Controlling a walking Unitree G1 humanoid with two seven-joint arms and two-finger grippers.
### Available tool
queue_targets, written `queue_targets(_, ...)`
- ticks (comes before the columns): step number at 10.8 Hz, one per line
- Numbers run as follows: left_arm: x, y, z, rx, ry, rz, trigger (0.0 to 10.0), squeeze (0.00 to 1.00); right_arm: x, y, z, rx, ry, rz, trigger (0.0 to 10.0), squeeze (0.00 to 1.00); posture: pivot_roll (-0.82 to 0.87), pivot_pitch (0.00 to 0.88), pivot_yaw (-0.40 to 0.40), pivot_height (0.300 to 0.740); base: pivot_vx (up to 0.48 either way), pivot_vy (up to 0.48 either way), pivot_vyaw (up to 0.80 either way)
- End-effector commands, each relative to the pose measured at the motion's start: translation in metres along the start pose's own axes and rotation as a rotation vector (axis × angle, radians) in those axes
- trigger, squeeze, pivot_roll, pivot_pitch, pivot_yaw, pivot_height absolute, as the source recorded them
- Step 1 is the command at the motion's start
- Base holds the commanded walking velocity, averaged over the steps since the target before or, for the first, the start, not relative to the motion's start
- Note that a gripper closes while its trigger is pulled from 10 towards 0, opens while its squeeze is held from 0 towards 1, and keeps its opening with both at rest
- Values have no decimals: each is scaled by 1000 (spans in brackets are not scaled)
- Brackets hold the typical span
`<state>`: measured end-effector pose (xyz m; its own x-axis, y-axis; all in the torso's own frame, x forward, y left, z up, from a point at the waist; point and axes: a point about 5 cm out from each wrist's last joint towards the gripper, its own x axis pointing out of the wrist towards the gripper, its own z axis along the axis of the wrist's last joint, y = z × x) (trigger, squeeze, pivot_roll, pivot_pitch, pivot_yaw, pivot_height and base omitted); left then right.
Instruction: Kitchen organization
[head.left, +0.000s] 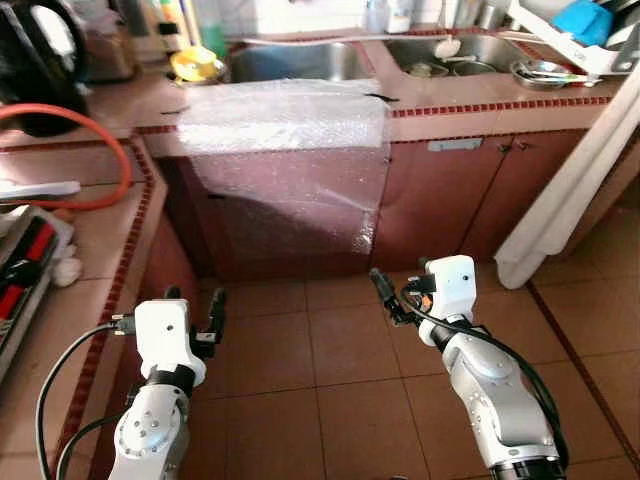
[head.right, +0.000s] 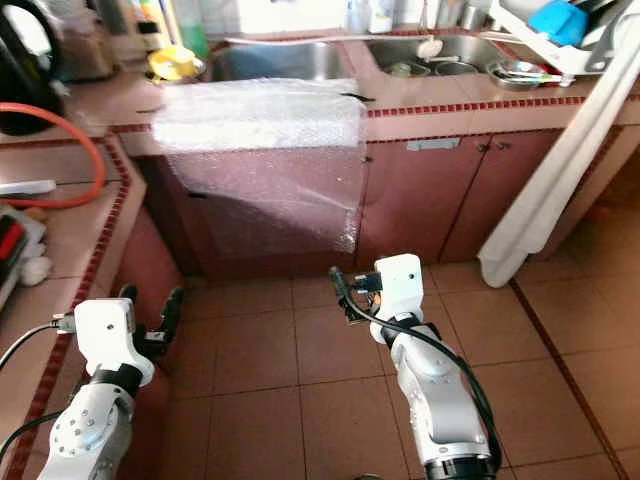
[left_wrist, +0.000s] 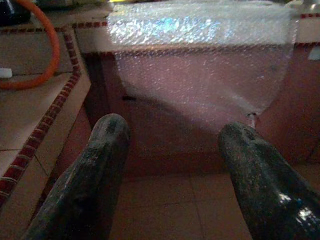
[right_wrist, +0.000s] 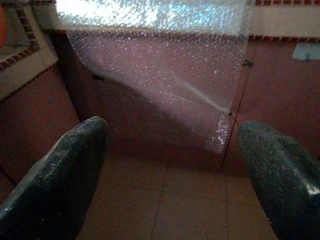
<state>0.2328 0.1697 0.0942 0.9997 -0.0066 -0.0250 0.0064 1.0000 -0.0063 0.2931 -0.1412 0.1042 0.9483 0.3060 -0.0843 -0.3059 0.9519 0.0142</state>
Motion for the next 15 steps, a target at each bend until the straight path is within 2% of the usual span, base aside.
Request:
queue_targets(1,0,-2,3,-10,-17,-26,10000,0,1,-2,3,0,-17,-5,10000,0,-107,118,48,740,0,0,0)
queue_targets(15,-3,-5,2,-31,-17,-56,10000,0,-3,-3,-3,-10,13,0,10000,0,-117,130,40,740,354,0,0)
